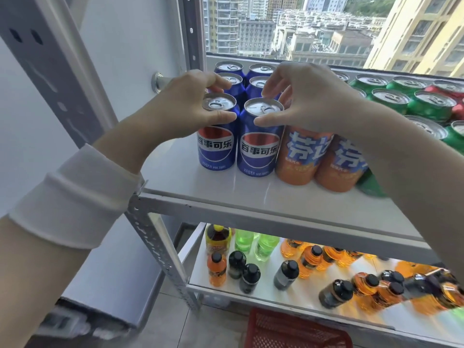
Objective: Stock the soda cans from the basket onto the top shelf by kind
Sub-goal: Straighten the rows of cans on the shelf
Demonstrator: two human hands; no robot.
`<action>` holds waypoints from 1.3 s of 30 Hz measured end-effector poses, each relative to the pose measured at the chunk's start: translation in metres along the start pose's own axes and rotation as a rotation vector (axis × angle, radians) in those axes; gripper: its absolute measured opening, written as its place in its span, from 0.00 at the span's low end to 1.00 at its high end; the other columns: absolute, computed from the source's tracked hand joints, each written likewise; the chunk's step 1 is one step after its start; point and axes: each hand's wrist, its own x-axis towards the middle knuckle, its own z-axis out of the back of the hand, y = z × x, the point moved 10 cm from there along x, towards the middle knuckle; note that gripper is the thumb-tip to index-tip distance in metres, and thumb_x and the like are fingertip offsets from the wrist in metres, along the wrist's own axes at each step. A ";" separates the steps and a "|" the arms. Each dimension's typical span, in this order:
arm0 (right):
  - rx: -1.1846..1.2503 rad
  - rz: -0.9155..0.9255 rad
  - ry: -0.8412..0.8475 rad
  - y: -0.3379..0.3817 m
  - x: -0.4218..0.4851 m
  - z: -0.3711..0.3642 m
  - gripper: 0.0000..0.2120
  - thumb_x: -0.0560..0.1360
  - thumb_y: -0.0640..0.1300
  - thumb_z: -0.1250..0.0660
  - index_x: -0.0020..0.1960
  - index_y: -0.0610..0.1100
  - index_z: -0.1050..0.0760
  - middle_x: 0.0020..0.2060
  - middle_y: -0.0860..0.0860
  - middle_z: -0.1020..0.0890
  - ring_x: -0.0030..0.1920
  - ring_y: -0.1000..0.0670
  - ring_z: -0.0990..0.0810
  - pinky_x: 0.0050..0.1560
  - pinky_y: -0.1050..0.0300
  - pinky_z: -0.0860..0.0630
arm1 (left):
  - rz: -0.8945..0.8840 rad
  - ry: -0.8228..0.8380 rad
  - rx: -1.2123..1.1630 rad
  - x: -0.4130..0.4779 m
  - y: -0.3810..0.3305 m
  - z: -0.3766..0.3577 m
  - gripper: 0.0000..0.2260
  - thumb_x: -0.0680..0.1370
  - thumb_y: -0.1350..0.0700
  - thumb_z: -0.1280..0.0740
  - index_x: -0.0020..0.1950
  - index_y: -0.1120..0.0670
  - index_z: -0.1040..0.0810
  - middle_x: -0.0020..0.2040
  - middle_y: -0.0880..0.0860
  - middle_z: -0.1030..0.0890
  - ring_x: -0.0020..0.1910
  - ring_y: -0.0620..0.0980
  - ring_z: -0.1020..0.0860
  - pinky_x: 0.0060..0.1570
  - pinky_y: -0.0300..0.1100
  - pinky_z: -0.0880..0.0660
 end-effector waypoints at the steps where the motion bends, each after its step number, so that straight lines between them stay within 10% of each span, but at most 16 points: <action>1: -0.002 0.010 -0.001 0.001 -0.001 0.000 0.22 0.66 0.53 0.26 0.56 0.45 0.26 0.44 0.55 0.24 0.43 0.54 0.27 0.39 0.64 0.34 | 0.002 0.000 0.004 -0.001 -0.001 0.000 0.24 0.72 0.49 0.30 0.66 0.52 0.28 0.61 0.51 0.25 0.53 0.42 0.29 0.50 0.36 0.34; 16: -0.004 0.085 0.059 0.003 0.005 -0.002 0.27 0.65 0.55 0.26 0.58 0.43 0.27 0.50 0.50 0.21 0.46 0.52 0.26 0.35 0.65 0.34 | 0.192 0.114 -0.067 -0.004 0.004 -0.008 0.26 0.72 0.48 0.30 0.68 0.50 0.32 0.58 0.47 0.27 0.55 0.45 0.28 0.49 0.38 0.32; 27: -0.001 -0.089 0.073 -0.035 0.057 0.014 0.25 0.69 0.54 0.29 0.60 0.43 0.28 0.57 0.47 0.21 0.54 0.48 0.24 0.58 0.53 0.27 | 0.215 0.083 0.019 0.053 0.019 0.004 0.25 0.74 0.44 0.33 0.67 0.52 0.31 0.65 0.53 0.26 0.60 0.51 0.26 0.60 0.46 0.29; 39: -0.018 -0.088 0.120 -0.042 0.079 -0.008 0.27 0.64 0.52 0.24 0.58 0.44 0.26 0.52 0.49 0.19 0.48 0.52 0.25 0.48 0.60 0.33 | 0.214 0.108 -0.023 0.072 0.036 -0.010 0.28 0.71 0.47 0.29 0.67 0.56 0.29 0.63 0.53 0.23 0.53 0.46 0.27 0.52 0.38 0.33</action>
